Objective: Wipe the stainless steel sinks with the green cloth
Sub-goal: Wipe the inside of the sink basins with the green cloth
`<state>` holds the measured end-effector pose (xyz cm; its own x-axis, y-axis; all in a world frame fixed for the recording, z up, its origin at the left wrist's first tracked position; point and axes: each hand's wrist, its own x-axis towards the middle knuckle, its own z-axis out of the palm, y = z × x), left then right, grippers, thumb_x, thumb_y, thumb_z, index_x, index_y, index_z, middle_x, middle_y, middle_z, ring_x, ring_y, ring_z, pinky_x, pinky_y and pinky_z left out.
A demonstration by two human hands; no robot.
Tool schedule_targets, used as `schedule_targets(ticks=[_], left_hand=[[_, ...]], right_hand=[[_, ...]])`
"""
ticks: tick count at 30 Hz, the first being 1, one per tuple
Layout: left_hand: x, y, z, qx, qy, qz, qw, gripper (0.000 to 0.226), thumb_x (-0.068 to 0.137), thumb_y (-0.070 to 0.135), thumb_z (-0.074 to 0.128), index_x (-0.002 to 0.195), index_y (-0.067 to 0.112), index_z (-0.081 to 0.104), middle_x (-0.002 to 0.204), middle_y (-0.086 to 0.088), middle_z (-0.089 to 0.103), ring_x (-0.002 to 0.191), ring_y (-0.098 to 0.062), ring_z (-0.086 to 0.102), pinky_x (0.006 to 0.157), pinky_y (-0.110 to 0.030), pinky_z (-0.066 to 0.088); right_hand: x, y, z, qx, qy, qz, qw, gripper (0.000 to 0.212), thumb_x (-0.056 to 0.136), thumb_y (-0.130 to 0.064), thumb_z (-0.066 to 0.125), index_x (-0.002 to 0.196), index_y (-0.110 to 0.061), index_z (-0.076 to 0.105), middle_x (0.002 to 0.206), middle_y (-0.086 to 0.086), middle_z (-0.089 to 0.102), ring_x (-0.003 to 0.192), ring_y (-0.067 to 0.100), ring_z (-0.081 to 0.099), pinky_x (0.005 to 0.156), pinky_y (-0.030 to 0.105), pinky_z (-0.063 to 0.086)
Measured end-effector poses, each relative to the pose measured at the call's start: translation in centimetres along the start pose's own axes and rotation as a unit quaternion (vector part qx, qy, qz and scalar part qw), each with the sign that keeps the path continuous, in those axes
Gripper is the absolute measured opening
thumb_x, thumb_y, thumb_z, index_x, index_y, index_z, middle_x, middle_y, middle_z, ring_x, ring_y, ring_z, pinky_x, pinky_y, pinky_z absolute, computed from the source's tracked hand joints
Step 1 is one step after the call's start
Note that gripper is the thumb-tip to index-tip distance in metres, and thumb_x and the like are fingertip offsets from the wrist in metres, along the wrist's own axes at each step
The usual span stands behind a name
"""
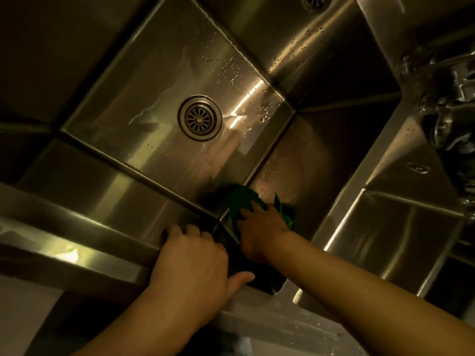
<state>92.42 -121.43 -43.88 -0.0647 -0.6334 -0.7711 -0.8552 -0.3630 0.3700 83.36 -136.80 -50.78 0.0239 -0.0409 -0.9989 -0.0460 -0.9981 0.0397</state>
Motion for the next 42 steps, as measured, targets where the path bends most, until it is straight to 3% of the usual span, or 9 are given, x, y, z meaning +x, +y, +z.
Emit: schedule_targets(ticks=[6, 10, 13, 16, 18, 25, 32, 37, 42], left_hand=[[0.7, 1.8, 0.5, -0.052, 0.061, -0.027, 0.996, 0.088, 0.092, 0.082, 0.012, 0.127, 0.016, 0.058, 0.12, -0.015, 0.061, 0.106, -0.035, 0.055, 0.085, -0.047, 0.036], [1.6, 3.8, 1.1, -0.107, 0.098, -0.032, 0.989, 0.09, 0.094, 0.08, 0.01, 0.155, 0.016, 0.027, 0.152, -0.021, 0.039, 0.129, -0.041, 0.043, 0.097, -0.053, 0.034], [2.8, 5.9, 1.2, -0.137, 0.095, 0.014, 0.986, 0.093, 0.093, 0.081, 0.01, 0.161, 0.018, 0.008, 0.165, -0.02, 0.021, 0.146, -0.042, 0.026, 0.111, -0.061, 0.022], [4.0, 8.6, 1.1, -0.139, 0.06, 0.038, 0.988, 0.096, 0.093, 0.083, 0.013, 0.163, 0.019, -0.003, 0.167, -0.022, 0.014, 0.152, -0.043, 0.013, 0.116, -0.067, 0.008], [4.6, 9.5, 1.3, -0.135, 0.052, 0.023, 0.989, 0.1, 0.092, 0.084, 0.013, 0.162, 0.016, -0.007, 0.166, -0.023, 0.014, 0.151, -0.045, 0.013, 0.116, -0.067, 0.007], [4.9, 10.0, 2.2, -0.139, 0.08, 0.023, 0.987, 0.104, 0.09, 0.086, 0.012, 0.162, 0.01, 0.006, 0.156, -0.025, 0.037, 0.143, -0.041, 0.034, 0.116, -0.061, 0.013], [4.9, 10.2, 2.1, -0.121, 0.075, 0.005, 0.99, 0.107, 0.089, 0.087, 0.011, 0.161, 0.008, 0.012, 0.152, -0.023, 0.039, 0.14, -0.04, 0.034, 0.114, -0.063, 0.012], [4.6, 10.0, 1.9, -0.118, 0.082, 0.012, 0.99, 0.106, 0.09, 0.087, 0.012, 0.157, 0.005, 0.02, 0.151, -0.023, 0.042, 0.139, -0.041, 0.038, 0.116, -0.063, 0.014], [4.5, 10.0, 1.6, -0.133, 0.079, 0.009, 0.988, 0.108, 0.089, 0.087, 0.014, 0.158, 0.005, 0.019, 0.154, -0.023, 0.038, 0.143, -0.042, 0.031, 0.119, -0.066, 0.007]], right_hand=[[1.8, 3.6, -2.3, 0.004, 0.02, 0.059, 0.998, 0.061, 0.097, -0.034, 0.051, 0.155, -0.023, 0.037, 0.166, 0.009, 0.021, 0.154, 0.039, 0.009, 0.119, 0.061, 0.015], [1.9, 6.5, -3.8, -0.023, 0.045, 0.113, 0.992, 0.066, 0.094, -0.031, 0.056, 0.156, -0.023, 0.036, 0.165, 0.01, 0.024, 0.153, 0.04, 0.013, 0.119, 0.063, 0.016], [1.6, 9.3, -5.1, -0.021, 0.075, 0.148, 0.986, 0.061, 0.095, -0.03, 0.054, 0.154, -0.023, 0.04, 0.163, 0.008, 0.028, 0.152, 0.04, 0.014, 0.119, 0.062, 0.017], [1.3, 11.7, -6.1, -0.051, 0.086, 0.188, 0.977, 0.063, 0.094, -0.043, 0.053, 0.153, -0.024, 0.041, 0.162, 0.01, 0.03, 0.151, 0.04, 0.016, 0.119, 0.063, 0.017], [1.4, 12.5, -6.2, -0.062, 0.085, 0.193, 0.975, 0.073, 0.09, -0.056, 0.054, 0.154, -0.025, 0.039, 0.162, 0.01, 0.029, 0.151, 0.041, 0.017, 0.118, 0.063, 0.018], [2.7, 10.5, -5.7, -0.005, 0.039, 0.116, 0.992, 0.07, 0.089, -0.043, 0.053, 0.153, -0.018, 0.041, 0.159, 0.014, 0.033, 0.147, 0.039, 0.028, 0.116, 0.048, 0.031], [0.5, 5.9, -3.8, -0.031, 0.0, -0.012, 0.999, 0.052, 0.093, -0.045, 0.051, 0.14, -0.024, 0.057, 0.149, 0.008, 0.048, 0.136, 0.032, 0.044, 0.108, 0.045, 0.043], [-3.5, 8.1, -3.8, -0.018, 0.057, 0.044, 0.997, 0.046, 0.091, -0.044, 0.052, 0.132, -0.026, 0.062, 0.142, 0.003, 0.053, 0.132, 0.029, 0.047, 0.101, 0.046, 0.044], [-4.0, 14.1, -6.7, -0.036, 0.11, 0.172, 0.978, 0.052, 0.093, -0.042, 0.051, 0.142, -0.024, 0.054, 0.152, 0.007, 0.044, 0.14, 0.035, 0.037, 0.11, 0.052, 0.036]])
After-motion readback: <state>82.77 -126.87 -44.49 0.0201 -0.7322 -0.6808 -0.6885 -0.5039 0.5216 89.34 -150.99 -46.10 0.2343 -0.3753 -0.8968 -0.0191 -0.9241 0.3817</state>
